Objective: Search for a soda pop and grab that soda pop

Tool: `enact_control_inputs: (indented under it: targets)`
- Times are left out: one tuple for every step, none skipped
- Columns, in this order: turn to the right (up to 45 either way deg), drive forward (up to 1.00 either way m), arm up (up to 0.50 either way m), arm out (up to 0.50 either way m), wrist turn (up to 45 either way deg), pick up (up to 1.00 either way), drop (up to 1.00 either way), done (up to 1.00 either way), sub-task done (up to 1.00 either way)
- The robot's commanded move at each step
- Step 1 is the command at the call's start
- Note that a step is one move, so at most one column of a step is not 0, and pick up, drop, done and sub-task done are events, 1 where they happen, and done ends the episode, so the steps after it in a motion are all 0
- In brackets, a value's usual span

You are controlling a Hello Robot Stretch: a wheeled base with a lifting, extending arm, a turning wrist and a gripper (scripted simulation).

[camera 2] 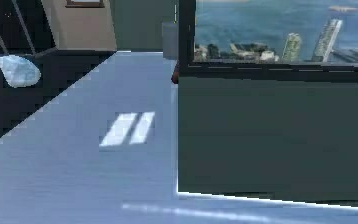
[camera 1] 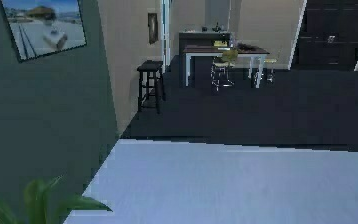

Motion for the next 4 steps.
enact_control_inputs:
  targets:
    - [0.0, 1.0, 0.0, 0.0, 0.0, 0.0, 0.0, 0.0, 0.0]
    - [0.0, 1.0, 0.0, 0.0, 0.0, 0.0, 0.0, 0.0, 0.0]
    - [0.0, 1.0, 0.0, 0.0, 0.0, 0.0, 0.0, 0.0, 0.0]
    - [0.0, 0.6, 0.0, 0.0, 0.0, 0.0, 0.0, 0.0, 0.0]
